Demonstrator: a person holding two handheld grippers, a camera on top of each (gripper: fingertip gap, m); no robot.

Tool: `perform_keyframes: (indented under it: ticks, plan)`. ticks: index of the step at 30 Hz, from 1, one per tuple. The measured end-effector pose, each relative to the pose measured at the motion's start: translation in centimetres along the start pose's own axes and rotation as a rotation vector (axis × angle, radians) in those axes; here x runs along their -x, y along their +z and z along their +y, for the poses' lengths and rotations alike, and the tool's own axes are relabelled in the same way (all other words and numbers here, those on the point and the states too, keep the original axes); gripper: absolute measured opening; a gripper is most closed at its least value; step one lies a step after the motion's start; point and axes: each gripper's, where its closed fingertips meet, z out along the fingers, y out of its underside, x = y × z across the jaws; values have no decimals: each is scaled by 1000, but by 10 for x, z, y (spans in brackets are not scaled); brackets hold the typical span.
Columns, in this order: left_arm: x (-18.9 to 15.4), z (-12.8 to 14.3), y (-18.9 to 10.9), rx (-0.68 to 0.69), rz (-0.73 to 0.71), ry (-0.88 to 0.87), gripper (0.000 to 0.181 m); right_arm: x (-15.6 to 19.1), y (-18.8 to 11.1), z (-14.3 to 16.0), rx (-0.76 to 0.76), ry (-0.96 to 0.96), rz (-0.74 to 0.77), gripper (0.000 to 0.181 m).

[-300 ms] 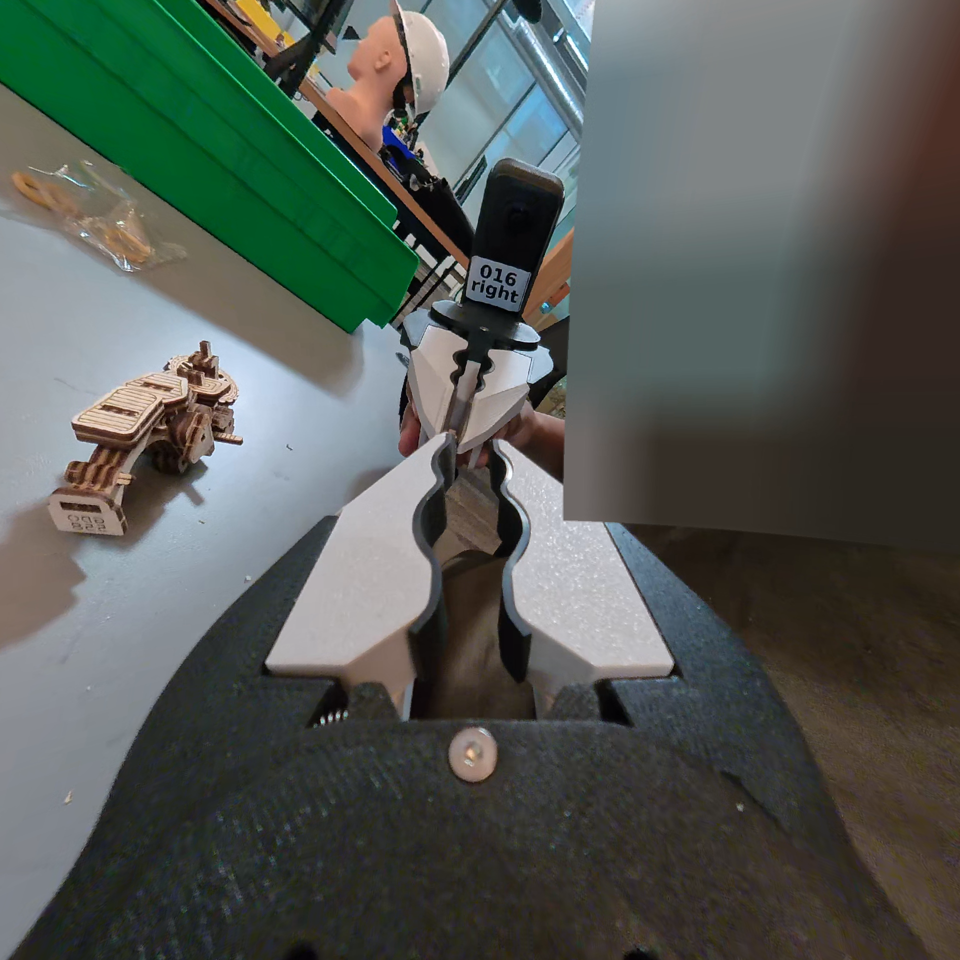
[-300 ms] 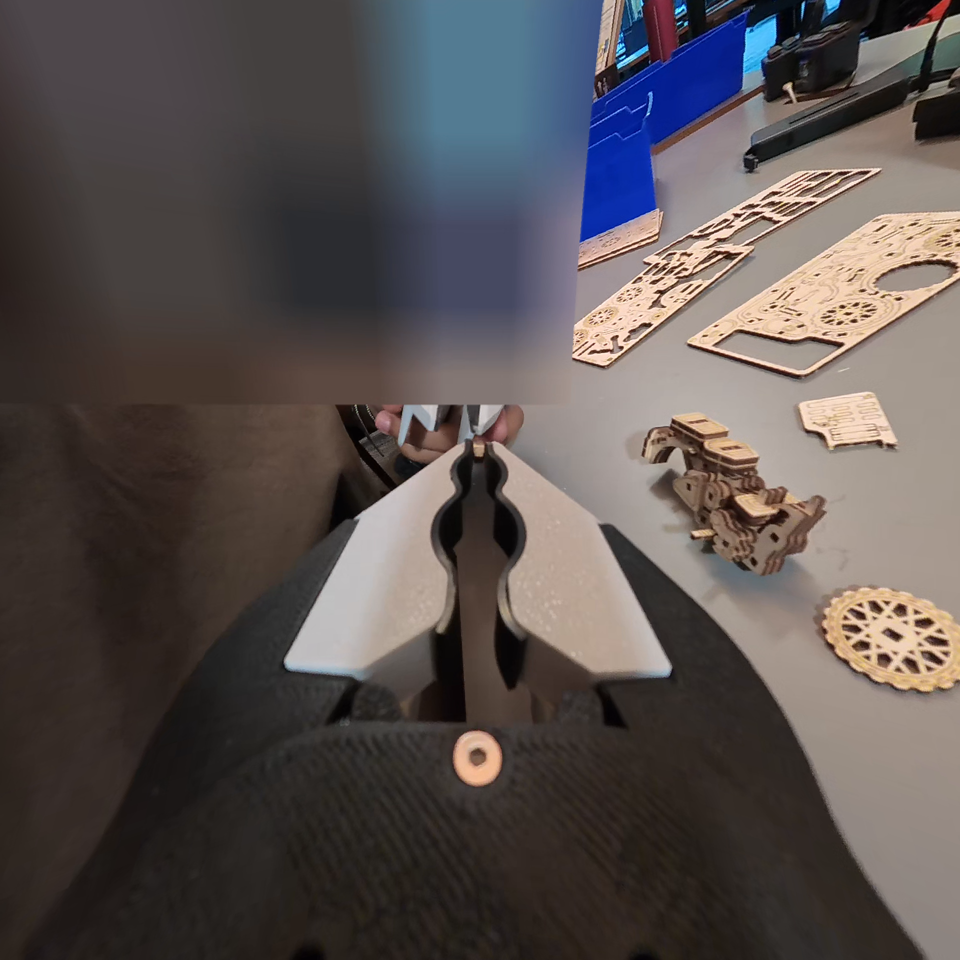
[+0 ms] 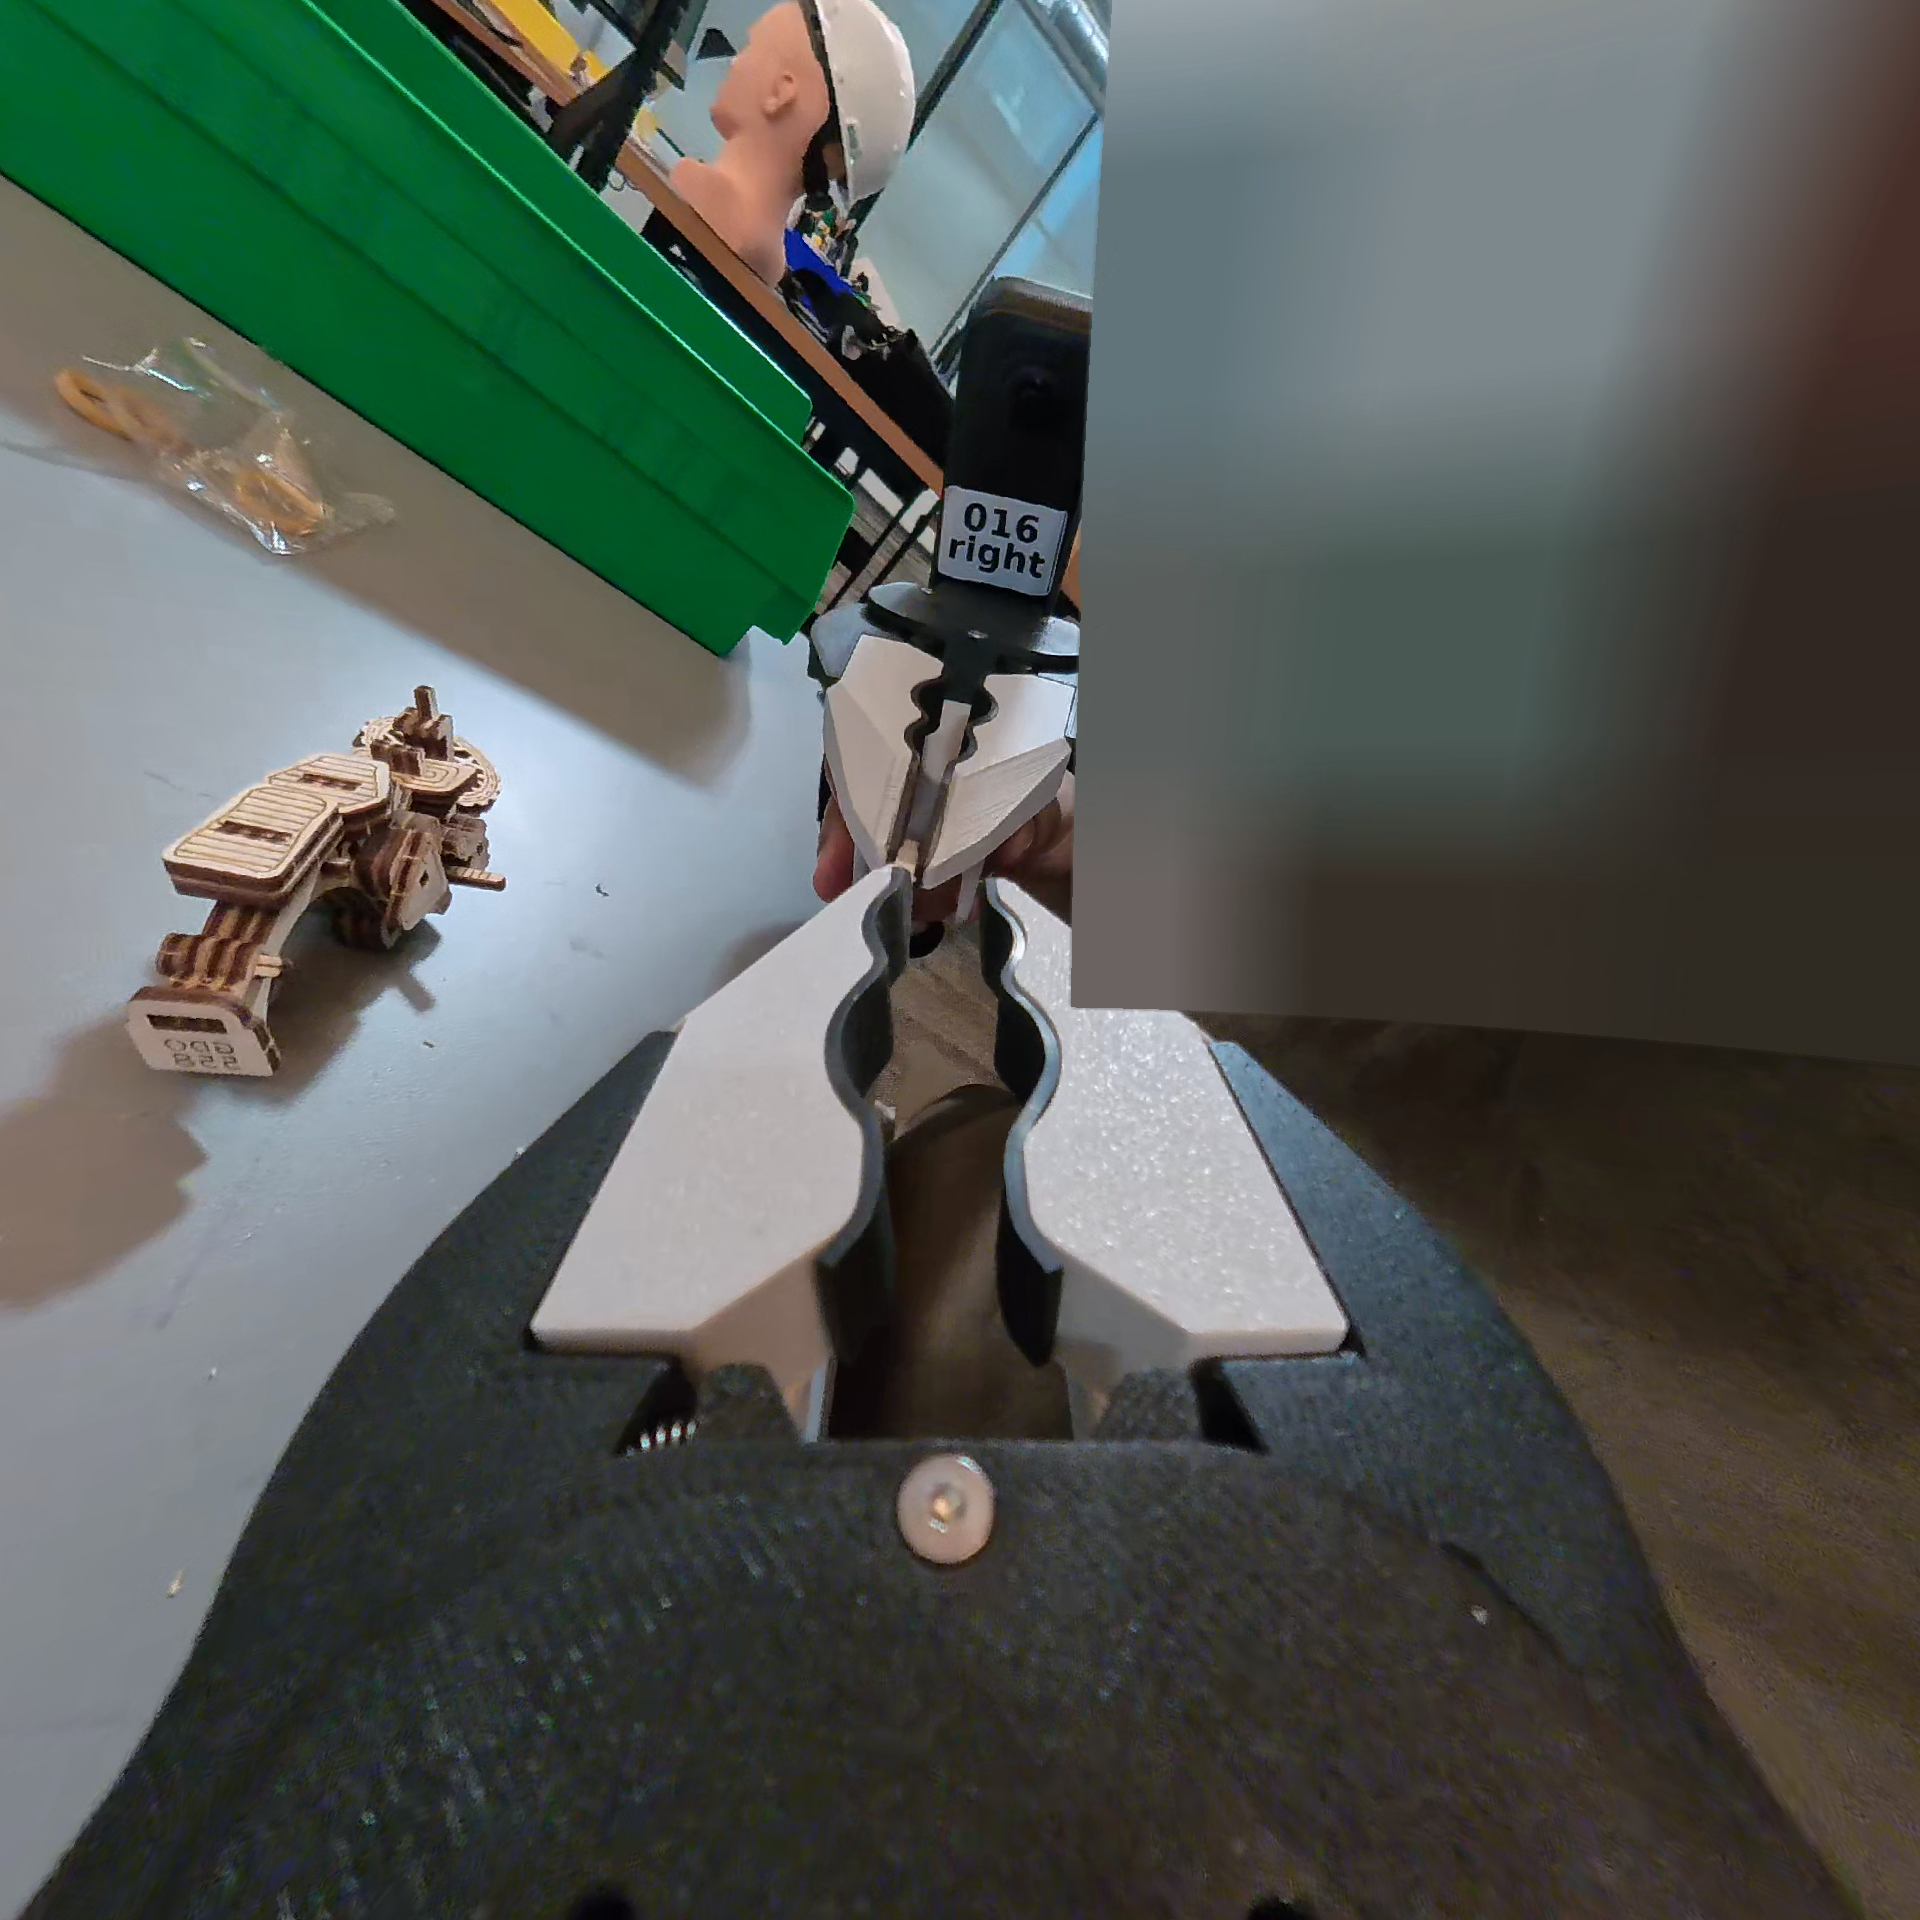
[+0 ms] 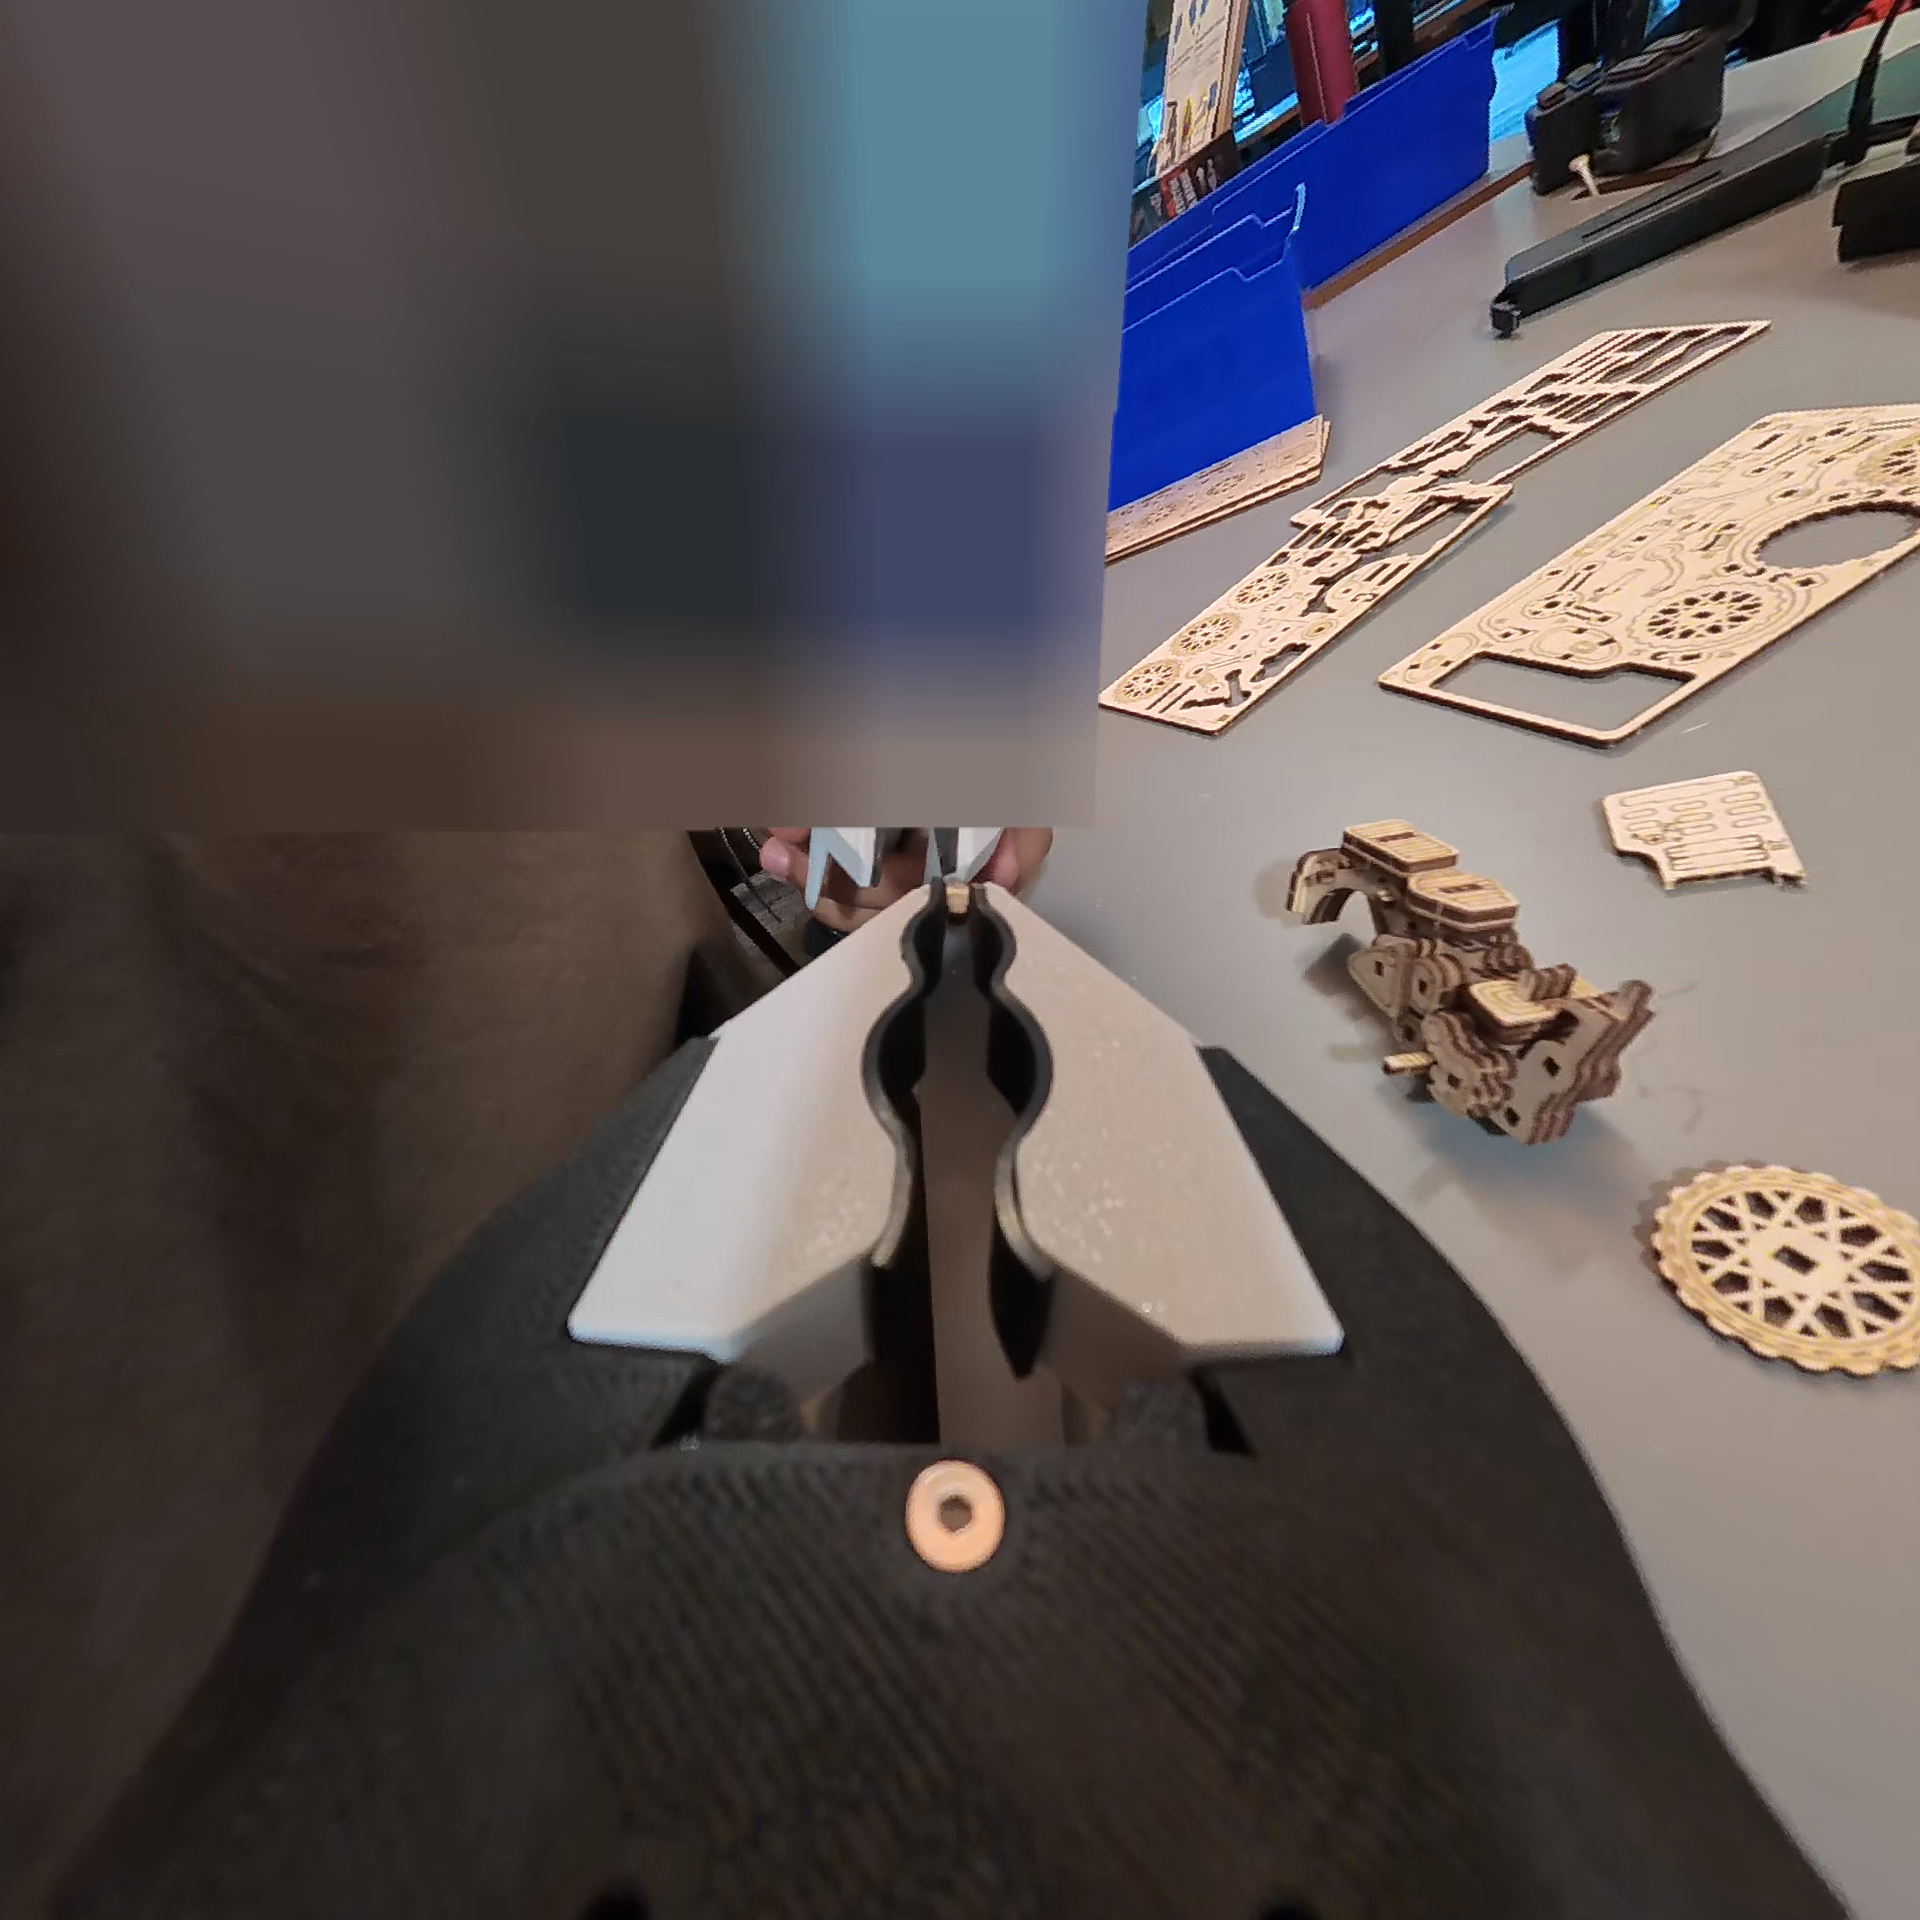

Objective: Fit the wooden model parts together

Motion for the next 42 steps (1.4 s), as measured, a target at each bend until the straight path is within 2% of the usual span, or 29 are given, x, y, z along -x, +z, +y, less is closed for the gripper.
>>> perform_keyframes:
  ticks: [1, 21, 30, 37, 42]
  plan:
    - [0, 0, 0, 0, -1, 1, 12, 0, 0, 0, 0, 2, -1, 3]
    - [3, 5, 1, 45, -71, 121, 14, -2, 0, 1, 4, 7, 6, 3]
    - [14, 3, -4, 47, -108, 119, 14, -11, -14, -17, -93, -35, 61, 3]
    - [48, -5, -17, 48, -294, 171, 21, -42, -26, -16, -61, -76, 262, 2]
    - [76, -14, -25, 75, -492, 266, 40, -48, -31, -18, -67, -48, 303, 2]
